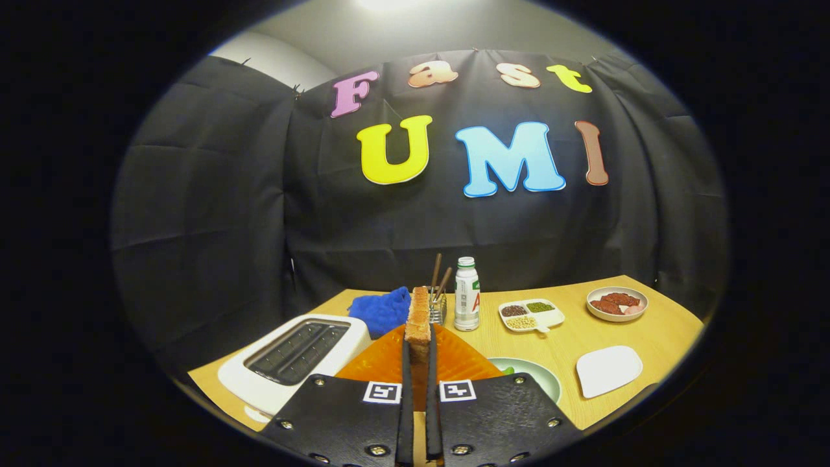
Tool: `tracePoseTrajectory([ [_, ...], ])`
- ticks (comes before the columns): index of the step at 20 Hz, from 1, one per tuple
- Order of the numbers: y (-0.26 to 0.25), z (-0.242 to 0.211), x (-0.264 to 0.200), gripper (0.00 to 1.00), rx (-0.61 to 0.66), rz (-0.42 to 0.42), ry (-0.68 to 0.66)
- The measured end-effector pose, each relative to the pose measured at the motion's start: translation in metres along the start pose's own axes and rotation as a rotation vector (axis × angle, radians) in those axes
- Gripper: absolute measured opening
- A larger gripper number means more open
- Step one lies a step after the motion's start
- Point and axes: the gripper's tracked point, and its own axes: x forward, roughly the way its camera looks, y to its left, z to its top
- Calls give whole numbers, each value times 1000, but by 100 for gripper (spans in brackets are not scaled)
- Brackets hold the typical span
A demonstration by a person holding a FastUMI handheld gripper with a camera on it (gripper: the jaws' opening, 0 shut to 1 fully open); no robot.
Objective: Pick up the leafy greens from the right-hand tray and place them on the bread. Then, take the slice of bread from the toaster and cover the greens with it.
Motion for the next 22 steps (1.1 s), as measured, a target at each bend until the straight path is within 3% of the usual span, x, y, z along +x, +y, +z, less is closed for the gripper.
tracePoseTrajectory([
  [10, -32, -43, 2, 7, 16, -22, 87],
  [22, -55, -48, 0, 8, 61, -33, 88],
])
